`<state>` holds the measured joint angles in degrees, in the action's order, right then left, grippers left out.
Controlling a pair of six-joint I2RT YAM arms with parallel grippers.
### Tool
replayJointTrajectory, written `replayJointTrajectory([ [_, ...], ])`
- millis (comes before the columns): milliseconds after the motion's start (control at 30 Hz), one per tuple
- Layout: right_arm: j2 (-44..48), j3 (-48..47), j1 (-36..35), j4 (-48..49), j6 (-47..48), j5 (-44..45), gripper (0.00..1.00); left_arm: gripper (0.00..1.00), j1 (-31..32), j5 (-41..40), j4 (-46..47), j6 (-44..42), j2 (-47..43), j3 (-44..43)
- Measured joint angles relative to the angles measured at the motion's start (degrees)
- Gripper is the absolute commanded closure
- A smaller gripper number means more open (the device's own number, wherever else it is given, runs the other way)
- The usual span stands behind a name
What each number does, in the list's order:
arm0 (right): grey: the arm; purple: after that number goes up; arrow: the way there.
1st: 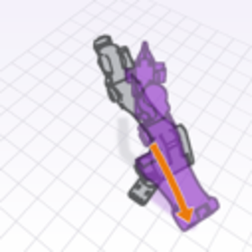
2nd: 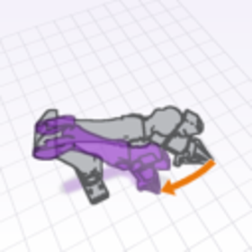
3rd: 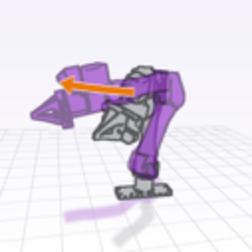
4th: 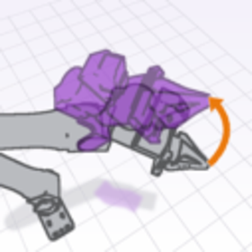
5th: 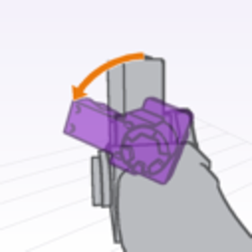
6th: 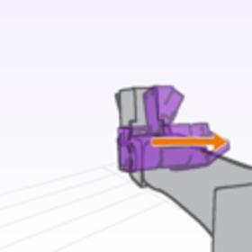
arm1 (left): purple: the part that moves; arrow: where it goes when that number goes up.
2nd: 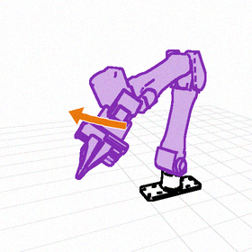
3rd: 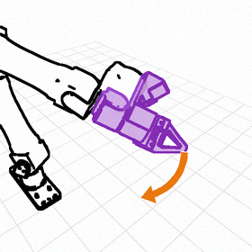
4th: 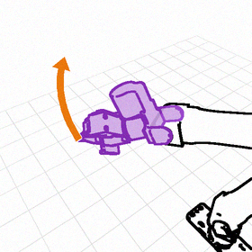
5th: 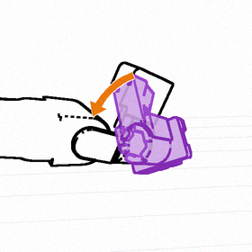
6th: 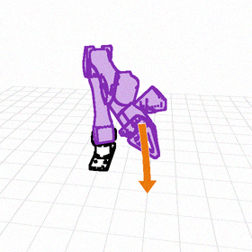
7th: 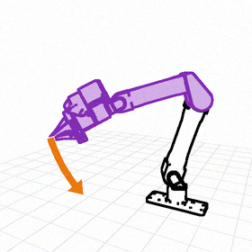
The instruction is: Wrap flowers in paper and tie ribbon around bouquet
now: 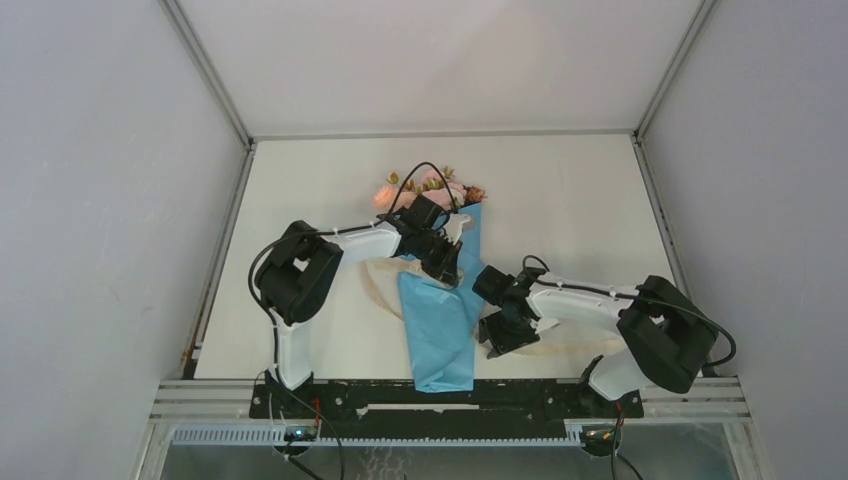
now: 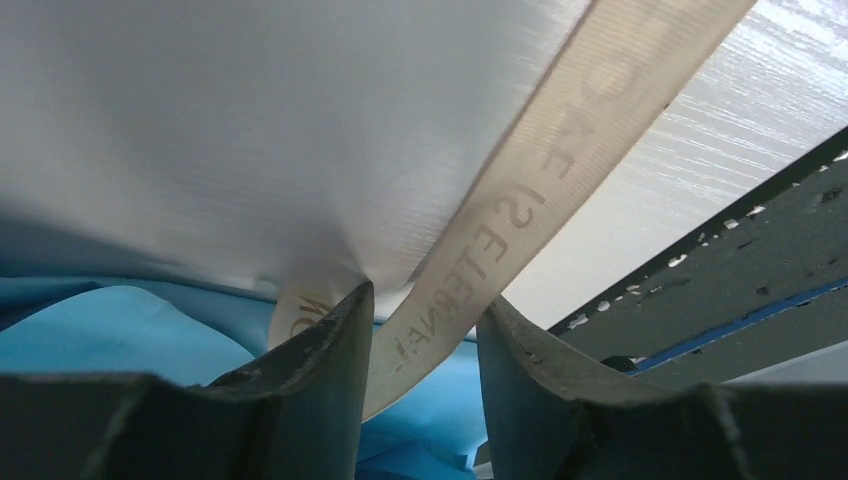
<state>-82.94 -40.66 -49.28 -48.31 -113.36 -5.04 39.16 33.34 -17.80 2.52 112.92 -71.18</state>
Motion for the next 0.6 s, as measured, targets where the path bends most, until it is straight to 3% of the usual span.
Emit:
replayJointTrajectory([
  [67,-0.9,-0.6,0.3,0.0,-0.3,0.0,0.95,1.00,0.0,0.0,-0.1,0.0,0.0,0.0],
  [100,-1.1,-0.8,0.6,0.2,-0.4,-0.1,1.00,1.00,0.0,0.1,-0.1,0.0,0.0,0.0],
  [300,0.0,-1.0,5.0,-2.6,1.9,3.2,1.00,1.00,0.1,0.1,-0.2,0.0,0.0,0.0],
  [433,5.4,-0.9,15.3,-7.2,7.3,18.4,1.00,1.00,0.1,0.1,-0.3,0.0,0.0,0.0],
  [600,13.5,-8.2,24.9,-10.2,25.6,39.1,1.00,1.00,0.1,0.0,-0.4,0.0,0.0,0.0],
])
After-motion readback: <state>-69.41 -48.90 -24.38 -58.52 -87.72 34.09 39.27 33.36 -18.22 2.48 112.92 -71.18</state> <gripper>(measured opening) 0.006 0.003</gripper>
